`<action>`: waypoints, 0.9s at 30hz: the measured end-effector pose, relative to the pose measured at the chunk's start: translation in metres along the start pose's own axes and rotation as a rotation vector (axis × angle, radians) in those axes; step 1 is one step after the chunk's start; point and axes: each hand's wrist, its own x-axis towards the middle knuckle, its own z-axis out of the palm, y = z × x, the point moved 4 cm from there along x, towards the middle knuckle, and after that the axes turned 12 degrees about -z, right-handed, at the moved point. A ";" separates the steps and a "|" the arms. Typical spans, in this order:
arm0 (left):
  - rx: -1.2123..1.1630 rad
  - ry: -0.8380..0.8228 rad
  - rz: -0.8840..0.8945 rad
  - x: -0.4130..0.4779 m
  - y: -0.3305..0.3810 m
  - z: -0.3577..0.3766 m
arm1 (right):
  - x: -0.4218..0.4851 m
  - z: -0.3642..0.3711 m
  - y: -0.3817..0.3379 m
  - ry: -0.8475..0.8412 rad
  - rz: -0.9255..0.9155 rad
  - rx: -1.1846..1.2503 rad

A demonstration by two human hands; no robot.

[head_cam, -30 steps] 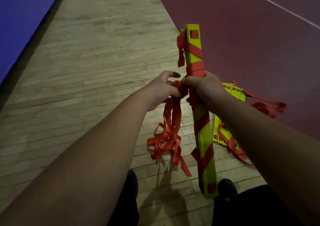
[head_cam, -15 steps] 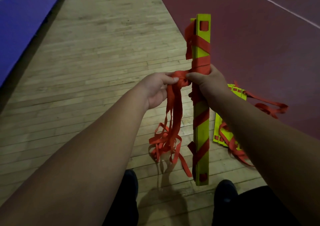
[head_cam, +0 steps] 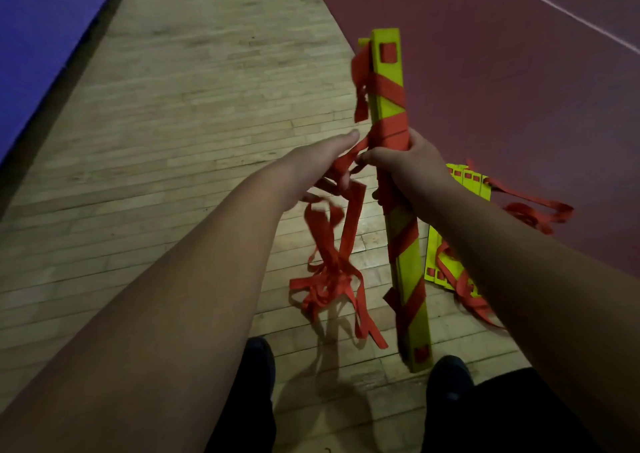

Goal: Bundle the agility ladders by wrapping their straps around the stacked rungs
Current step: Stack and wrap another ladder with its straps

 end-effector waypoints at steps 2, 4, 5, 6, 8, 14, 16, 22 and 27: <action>0.041 0.101 0.003 0.006 -0.004 -0.006 | -0.003 0.006 -0.001 -0.070 -0.018 -0.047; -0.008 0.143 0.036 0.009 -0.004 -0.010 | -0.005 0.008 -0.002 -0.127 -0.013 -0.088; -0.035 0.167 0.051 0.009 -0.003 -0.012 | -0.005 0.007 -0.002 -0.152 -0.001 -0.099; -0.049 0.194 0.059 0.010 -0.003 -0.014 | -0.005 0.006 -0.002 -0.179 0.012 -0.100; -0.053 0.198 0.092 0.011 -0.003 -0.016 | -0.005 0.004 -0.003 -0.227 0.038 -0.082; -0.037 -0.009 0.264 0.023 -0.006 -0.009 | -0.006 0.002 -0.006 -0.331 0.072 -0.076; -0.031 -0.015 0.285 0.021 -0.002 -0.008 | -0.006 0.001 -0.005 -0.364 0.082 -0.080; -0.103 -0.049 0.329 0.023 -0.005 -0.006 | -0.010 -0.001 -0.006 -0.463 0.138 -0.039; -0.217 -0.045 0.354 0.020 -0.004 -0.007 | -0.011 0.000 -0.007 -0.517 0.165 -0.064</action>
